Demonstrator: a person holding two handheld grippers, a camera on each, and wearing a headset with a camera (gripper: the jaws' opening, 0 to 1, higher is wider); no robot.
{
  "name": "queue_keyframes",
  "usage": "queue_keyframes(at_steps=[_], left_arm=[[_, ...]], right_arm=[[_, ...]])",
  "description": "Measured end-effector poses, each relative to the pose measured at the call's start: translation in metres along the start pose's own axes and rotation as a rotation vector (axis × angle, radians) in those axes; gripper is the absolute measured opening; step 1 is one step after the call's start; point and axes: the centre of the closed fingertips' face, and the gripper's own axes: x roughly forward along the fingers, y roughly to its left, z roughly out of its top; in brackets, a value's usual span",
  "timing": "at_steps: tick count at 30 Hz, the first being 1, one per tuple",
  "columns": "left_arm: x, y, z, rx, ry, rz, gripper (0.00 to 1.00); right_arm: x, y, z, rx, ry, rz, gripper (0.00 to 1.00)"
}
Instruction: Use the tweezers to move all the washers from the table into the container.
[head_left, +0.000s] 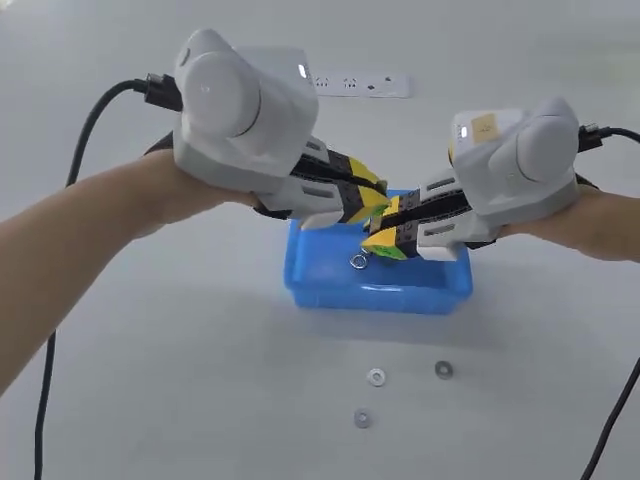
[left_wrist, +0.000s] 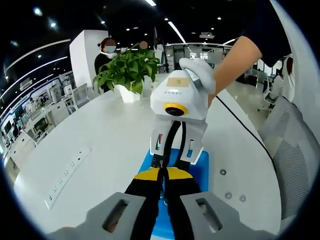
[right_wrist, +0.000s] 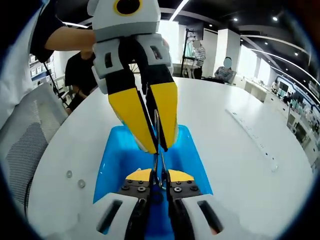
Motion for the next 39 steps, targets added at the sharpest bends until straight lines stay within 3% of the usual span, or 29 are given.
queue_keyframes(at_steps=[5,9,20,27,31,39], left_arm=[[0.002,0.004,0.001,0.006,-0.005,0.011,0.06],[0.002,0.005,0.002,0.015,-0.005,0.016,0.06],[-0.002,0.003,0.002,0.012,-0.004,0.008,0.06],[-0.013,0.002,0.011,0.019,-0.018,0.022,0.06],[-0.023,-0.005,0.023,0.032,-0.045,0.028,0.06],[-0.043,-0.020,0.041,0.074,-0.047,0.037,0.06]], right_arm=[[-0.001,-0.003,-0.003,0.009,0.013,-0.019,0.13],[0.000,0.000,-0.009,0.012,0.038,-0.012,0.21],[-0.002,0.002,-0.008,0.017,0.041,-0.022,0.21],[-0.009,0.002,-0.003,0.018,0.034,-0.037,0.22],[-0.019,0.003,0.001,0.013,0.028,-0.058,0.23],[-0.040,0.011,0.020,0.011,-0.013,-0.090,0.24]])
